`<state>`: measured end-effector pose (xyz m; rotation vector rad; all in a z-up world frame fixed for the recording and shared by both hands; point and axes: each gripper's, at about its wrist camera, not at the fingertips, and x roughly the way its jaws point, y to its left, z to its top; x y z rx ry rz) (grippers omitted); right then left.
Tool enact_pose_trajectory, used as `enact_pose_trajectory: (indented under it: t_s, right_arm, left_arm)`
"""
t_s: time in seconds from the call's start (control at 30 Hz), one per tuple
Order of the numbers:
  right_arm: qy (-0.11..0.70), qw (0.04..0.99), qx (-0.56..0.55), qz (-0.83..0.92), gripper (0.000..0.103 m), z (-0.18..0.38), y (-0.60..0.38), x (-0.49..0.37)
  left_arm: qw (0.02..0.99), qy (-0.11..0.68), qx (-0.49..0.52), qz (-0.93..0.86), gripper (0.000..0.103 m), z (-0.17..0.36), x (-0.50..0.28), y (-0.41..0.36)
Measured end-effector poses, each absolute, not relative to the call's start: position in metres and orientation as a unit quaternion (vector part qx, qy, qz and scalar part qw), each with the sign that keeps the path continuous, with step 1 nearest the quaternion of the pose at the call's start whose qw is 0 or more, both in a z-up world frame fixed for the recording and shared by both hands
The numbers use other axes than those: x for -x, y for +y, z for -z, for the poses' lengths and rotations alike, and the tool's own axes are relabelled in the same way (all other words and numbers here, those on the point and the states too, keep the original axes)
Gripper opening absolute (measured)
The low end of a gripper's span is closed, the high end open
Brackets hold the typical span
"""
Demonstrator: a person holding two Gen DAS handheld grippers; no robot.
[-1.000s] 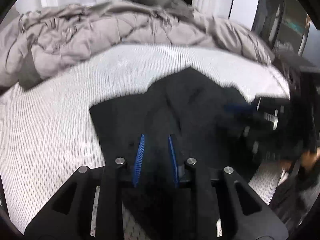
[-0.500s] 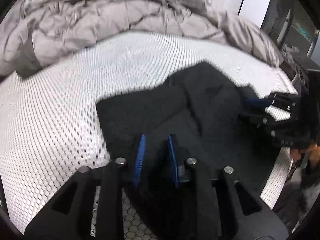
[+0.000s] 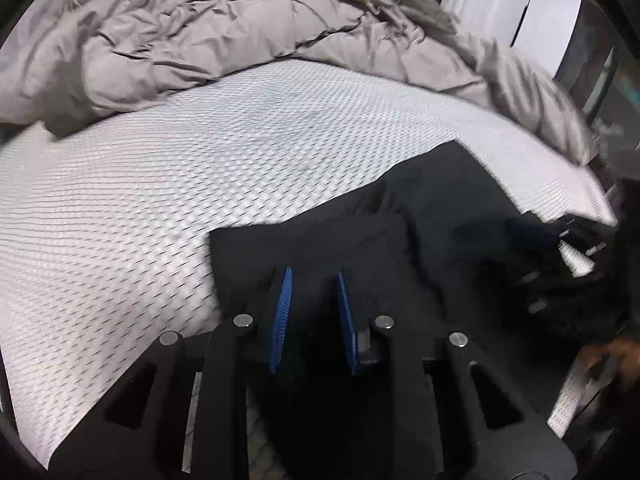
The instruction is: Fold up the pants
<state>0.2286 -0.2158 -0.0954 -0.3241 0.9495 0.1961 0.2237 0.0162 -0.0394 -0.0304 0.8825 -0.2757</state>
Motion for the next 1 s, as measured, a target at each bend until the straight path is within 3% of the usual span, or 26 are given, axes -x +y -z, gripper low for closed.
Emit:
enact_pose_trajectory:
  t_s: [0.07, 0.17, 0.23, 0.4, 0.57, 0.63, 0.7, 0.9, 1.0]
  right_arm:
    - [0.446, 0.874, 0.154, -0.115, 0.057, 0.085, -0.233, -0.215]
    - [0.423, 0.886, 0.119, -0.147, 0.062, 0.062, -0.26, -0.186]
    - [0.415, 0.892, 0.071, -0.163, 0.066, 0.05, -0.288, -0.172]
    - [0.442, 0.878, -0.043, -0.179, 0.067, 0.066, -0.332, -0.162]
    - [0.45, 0.872, 0.104, -0.163, 0.066, 0.088, -0.294, -0.15]
    - [0.456, 0.87, 0.084, -0.166, 0.066, 0.086, -0.305, -0.141]
    - [0.457, 0.871, 0.056, -0.174, 0.066, 0.076, -0.32, -0.134]
    - [0.448, 0.866, -0.007, -0.221, 0.066, 0.064, -0.338, -0.128]
    - [0.447, 0.867, -0.038, -0.215, 0.066, 0.065, -0.351, -0.136]
  left_arm:
    - [0.9, 0.426, -0.012, 0.096, 0.021, 0.029, -0.207, 0.02]
    - [0.906, 0.405, 0.042, 0.115, 0.027, 0.013, -0.171, 0.038]
    - [0.904, 0.397, 0.086, 0.132, 0.044, 0.012, -0.146, 0.046]
    - [0.891, 0.411, 0.117, 0.155, 0.045, 0.025, -0.124, 0.039]
    - [0.891, 0.432, 0.027, 0.138, 0.045, 0.045, -0.123, 0.018]
    - [0.89, 0.434, 0.026, 0.137, 0.047, 0.042, -0.119, 0.022]
    - [0.89, 0.438, 0.012, 0.126, 0.057, 0.042, -0.114, 0.029]
    - [0.871, 0.454, 0.112, 0.153, 0.057, 0.045, -0.11, 0.06]
    - [0.848, 0.468, 0.168, 0.185, 0.047, 0.055, -0.119, 0.066]
